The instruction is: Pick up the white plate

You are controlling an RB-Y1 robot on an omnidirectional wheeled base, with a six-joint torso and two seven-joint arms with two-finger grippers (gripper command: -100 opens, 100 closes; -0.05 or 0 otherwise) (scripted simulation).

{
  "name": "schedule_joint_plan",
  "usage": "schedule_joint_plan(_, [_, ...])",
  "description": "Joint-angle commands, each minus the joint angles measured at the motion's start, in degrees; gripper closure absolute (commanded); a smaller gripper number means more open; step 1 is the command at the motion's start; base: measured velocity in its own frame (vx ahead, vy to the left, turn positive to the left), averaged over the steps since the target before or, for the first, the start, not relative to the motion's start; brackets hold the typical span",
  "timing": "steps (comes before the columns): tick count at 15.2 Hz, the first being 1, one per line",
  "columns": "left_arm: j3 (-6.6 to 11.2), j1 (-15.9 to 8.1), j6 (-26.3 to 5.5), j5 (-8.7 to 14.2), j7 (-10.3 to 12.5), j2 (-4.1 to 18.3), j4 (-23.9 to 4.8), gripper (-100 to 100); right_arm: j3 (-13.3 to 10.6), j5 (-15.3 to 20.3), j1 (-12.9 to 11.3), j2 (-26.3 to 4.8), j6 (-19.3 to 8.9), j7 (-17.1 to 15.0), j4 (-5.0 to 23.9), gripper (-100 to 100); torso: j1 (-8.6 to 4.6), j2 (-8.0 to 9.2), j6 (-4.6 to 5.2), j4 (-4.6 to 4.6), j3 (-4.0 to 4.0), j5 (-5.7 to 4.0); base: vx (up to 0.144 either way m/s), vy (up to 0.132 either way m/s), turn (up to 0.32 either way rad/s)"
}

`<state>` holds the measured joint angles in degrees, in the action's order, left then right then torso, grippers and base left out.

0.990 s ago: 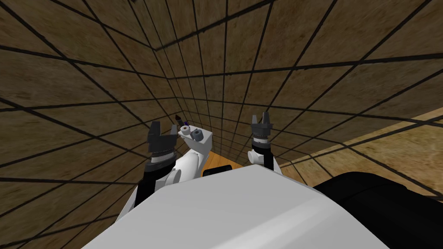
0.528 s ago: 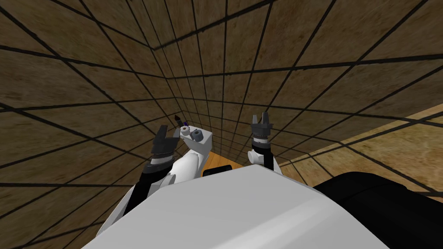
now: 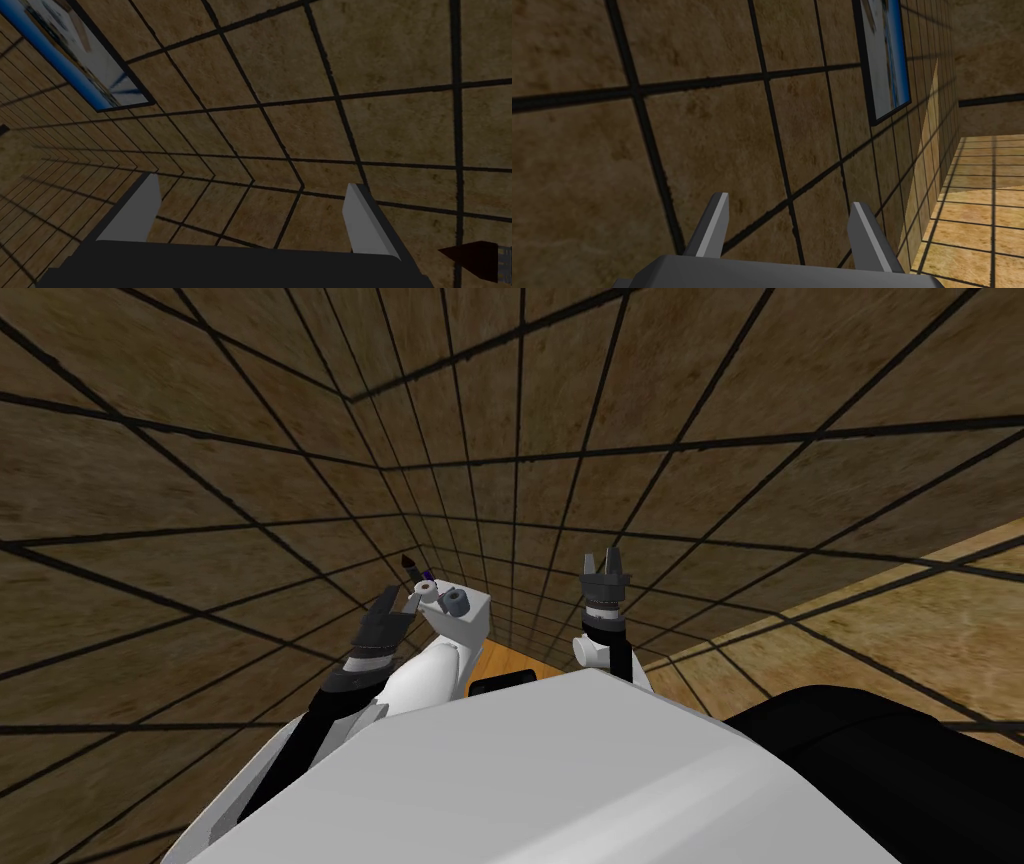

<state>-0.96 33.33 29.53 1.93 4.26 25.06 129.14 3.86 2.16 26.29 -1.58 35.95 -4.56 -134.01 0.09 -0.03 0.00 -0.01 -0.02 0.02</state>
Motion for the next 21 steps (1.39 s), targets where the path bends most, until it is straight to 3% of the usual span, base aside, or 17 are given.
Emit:
schedule_joint_plan(1, [0.21,0.32,-0.26,0.29,0.33,2.86,-0.25,-100,0.00,0.00,0.00,0.00,0.00,0.00,0.00,0,0.00,0.00,0.00,0.00,0.00,0.00,0.005,0.012,-0.012])
schedule_joint_plan(2, [0.21,0.32,-0.26,0.29,0.33,2.87,-0.25,-100,0.00,0.00,0.00,0.00,0.00,0.00,0.00,0,0.00,0.00,0.00,0.00,0.00,0.00,0.003,0.008,0.001])
schedule_joint_plan(3, [0.80,1.13,-0.89,1.16,1.20,5.02,-1.22,-100,0.00,0.00,0.00,0.00,0.00,0.00,0.00,0,-0.02,0.01,-0.01,0.00,0.00,0.00,0.006,0.010,-0.031])
schedule_joint_plan(8, [1.43,1.97,-1.57,2.09,2.11,11.33,-2.25,-100,0.00,0.00,0.00,0.00,0.00,0.00,0.00,0,0.01,-0.01,0.00,0.00,0.00,0.00,0.007,0.015,-0.030])
schedule_joint_plan(9, [1.43,1.97,-1.57,2.09,2.11,11.80,-2.25,-100,0.00,0.00,0.00,0.00,0.00,0.00,0.00,0,0.00,-0.01,0.00,0.00,-0.01,0.00,0.004,0.009,-0.004])
schedule_joint_plan(12, [2.08,2.86,-2.27,3.06,3.07,16.32,-3.34,-100,0.00,0.00,0.00,0.00,0.00,0.00,0.00,0,0.00,-0.01,0.01,0.00,-0.01,0.00,0.007,0.013,-0.034])
schedule_joint_plan(13, [2.08,2.86,-2.27,3.06,3.07,16.58,-3.34,-100,0.00,0.00,0.00,0.00,0.00,0.00,0.00,0,-0.01,-0.01,0.00,0.00,-0.01,0.00,0.004,0.008,0.000])
schedule_joint_plan(16, [2.77,3.79,-3.00,4.07,4.07,21.16,-4.47,-100,0.00,0.00,0.00,0.00,0.00,0.00,0.00,0,0.00,-0.02,0.00,0.00,-0.01,0.00,0.008,0.014,-0.034])
schedule_joint_plan(17, [2.77,3.79,-3.00,4.07,4.07,21.55,-4.47,-100,0.00,0.00,0.00,0.00,0.00,0.00,0.00,0,-0.01,-0.02,0.00,0.00,-0.01,0.00,0.004,0.010,0.001])
schedule_joint_plan(18, [3.47,4.74,-3.75,5.13,5.11,23.44,-5.64,-100,0.00,0.00,0.00,0.00,0.00,0.00,0.00,0,-0.02,-0.01,0.00,0.00,-0.01,0.00,0.007,0.012,-0.032])
schedule_joint_plan(20, [3.47,4.74,-3.75,5.13,5.11,26.18,-5.64,-100,0.00,0.00,0.00,0.00,0.00,0.00,0.00,0,0.00,-0.02,0.00,0.00,-0.01,0.00,0.009,0.017,-0.032])
schedule_joint_plan(21, [3.47,4.74,-3.75,5.13,5.11,26.67,-5.64,-100,0.00,0.00,0.00,0.00,0.00,0.00,0.00,0,0.00,-0.02,0.00,0.00,-0.01,0.00,0.003,0.009,-0.006])
